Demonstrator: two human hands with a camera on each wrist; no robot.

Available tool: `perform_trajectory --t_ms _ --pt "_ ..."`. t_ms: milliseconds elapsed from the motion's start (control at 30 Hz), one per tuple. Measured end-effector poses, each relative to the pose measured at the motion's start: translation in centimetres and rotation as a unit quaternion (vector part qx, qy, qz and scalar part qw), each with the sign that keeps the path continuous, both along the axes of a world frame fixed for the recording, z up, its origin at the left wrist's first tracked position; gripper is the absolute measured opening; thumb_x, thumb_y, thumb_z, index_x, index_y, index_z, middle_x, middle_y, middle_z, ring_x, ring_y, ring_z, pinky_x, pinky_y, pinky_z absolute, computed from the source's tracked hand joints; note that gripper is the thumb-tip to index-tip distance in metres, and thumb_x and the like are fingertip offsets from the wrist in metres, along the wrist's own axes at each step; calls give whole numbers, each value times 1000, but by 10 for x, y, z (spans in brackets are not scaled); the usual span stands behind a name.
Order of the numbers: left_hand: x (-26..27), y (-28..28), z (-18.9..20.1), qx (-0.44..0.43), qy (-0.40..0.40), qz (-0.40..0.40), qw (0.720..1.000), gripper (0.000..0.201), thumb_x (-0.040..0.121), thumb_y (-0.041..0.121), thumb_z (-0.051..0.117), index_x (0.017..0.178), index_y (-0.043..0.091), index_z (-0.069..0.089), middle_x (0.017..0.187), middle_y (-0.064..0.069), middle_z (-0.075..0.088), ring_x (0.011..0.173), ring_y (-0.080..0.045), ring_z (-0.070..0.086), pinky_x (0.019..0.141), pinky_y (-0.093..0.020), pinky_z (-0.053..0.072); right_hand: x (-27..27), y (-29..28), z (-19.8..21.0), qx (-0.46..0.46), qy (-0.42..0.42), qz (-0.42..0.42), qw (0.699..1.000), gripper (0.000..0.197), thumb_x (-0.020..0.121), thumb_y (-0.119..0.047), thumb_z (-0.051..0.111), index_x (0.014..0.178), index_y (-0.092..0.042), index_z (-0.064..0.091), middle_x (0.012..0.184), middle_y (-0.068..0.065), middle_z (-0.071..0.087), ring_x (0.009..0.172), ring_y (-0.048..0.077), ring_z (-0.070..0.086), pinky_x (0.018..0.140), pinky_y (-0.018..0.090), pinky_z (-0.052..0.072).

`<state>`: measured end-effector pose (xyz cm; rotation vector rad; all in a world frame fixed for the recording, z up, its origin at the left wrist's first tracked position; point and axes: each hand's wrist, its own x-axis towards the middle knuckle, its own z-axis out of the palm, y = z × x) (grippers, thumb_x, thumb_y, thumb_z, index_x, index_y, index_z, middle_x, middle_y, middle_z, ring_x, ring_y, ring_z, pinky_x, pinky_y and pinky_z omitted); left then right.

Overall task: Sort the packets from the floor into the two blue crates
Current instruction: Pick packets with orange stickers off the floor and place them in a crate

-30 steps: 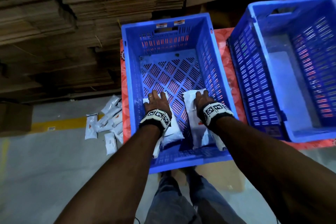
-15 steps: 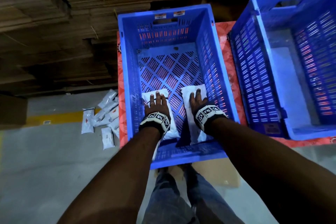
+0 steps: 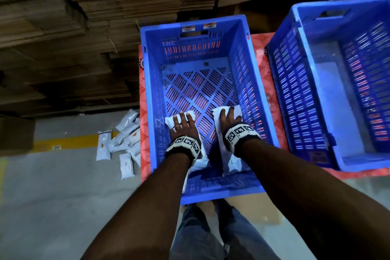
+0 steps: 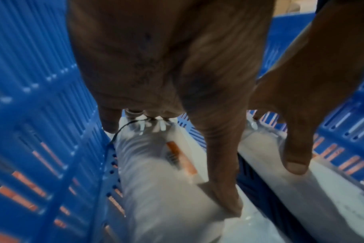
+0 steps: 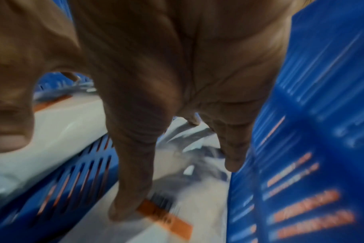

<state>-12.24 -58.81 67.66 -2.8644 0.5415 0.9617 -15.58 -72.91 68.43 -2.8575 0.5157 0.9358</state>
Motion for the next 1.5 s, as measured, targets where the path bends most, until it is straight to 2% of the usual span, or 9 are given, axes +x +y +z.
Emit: perform_trajectory --t_ms 100,267,467,567,667,1100,1233,1333,1500 --pt "-1 2 -9 2 14 -17 1000 115 77 37 77 153 -2 0 159 -25 3 146 -45 7 117 -55 18 -1 -1 -6 -9 14 -19 1000 87 51 -35 81 128 0 59 122 33 60 98 47 66 66 49 56" --pt "1 1 -15 0 31 -14 999 114 82 36 74 153 -2 -7 161 -23 -7 149 -41 -4 118 -57 12 1 -8 -29 -27 35 7 999 68 102 -22 35 154 0 -2 158 32 0 147 46 7 112 58 22" --pt "2 -3 -10 7 48 -15 999 121 79 36 77 154 1 -11 161 -21 -14 149 -41 -10 118 -60 14 -11 -13 -30 -32 -44 51 997 65 45 -41 71 104 -16 77 104 17 73 94 30 72 65 38 58" --pt "5 1 -12 15 48 -47 998 130 70 38 83 154 2 -11 160 -19 -13 149 -41 -9 119 -58 12 -6 -9 2 -34 78 47 995 81 85 -30 66 150 0 28 151 33 29 144 41 27 110 50 36" --pt "9 10 -9 12 39 -82 996 108 82 24 71 155 6 -6 163 -17 -10 150 -37 -7 119 -57 13 -7 -16 8 17 77 11 997 82 99 -21 49 153 -4 -11 159 27 -10 148 44 -3 116 52 14" --pt "-1 10 -10 25 10 -53 998 104 87 28 66 155 2 -9 161 -24 -11 149 -43 -8 121 -52 4 -6 -11 1 -9 27 13 1000 71 57 -32 74 118 4 66 118 30 64 107 43 65 82 46 57" --pt "-2 7 4 11 33 -17 999 103 88 24 66 155 5 -10 162 -20 -13 149 -41 -10 119 -51 9 -8 -9 16 39 43 -58 997 72 99 -23 40 152 5 2 158 32 2 147 46 6 120 51 11" --pt "0 9 12 2 48 0 999 105 87 25 68 156 9 -9 163 -14 -15 150 -36 -11 118 -53 12 -10 -16 25 53 10 -49 997 85 88 -20 65 151 5 13 156 30 16 141 47 28 115 49 28" --pt "-2 14 20 -15 60 6 998 114 78 30 74 157 22 -7 163 -6 -20 150 -32 -16 112 -65 16 -17 -18 33 67 33 -29 997 104 88 -24 67 155 -8 -12 160 22 -17 149 42 0 119 45 15"
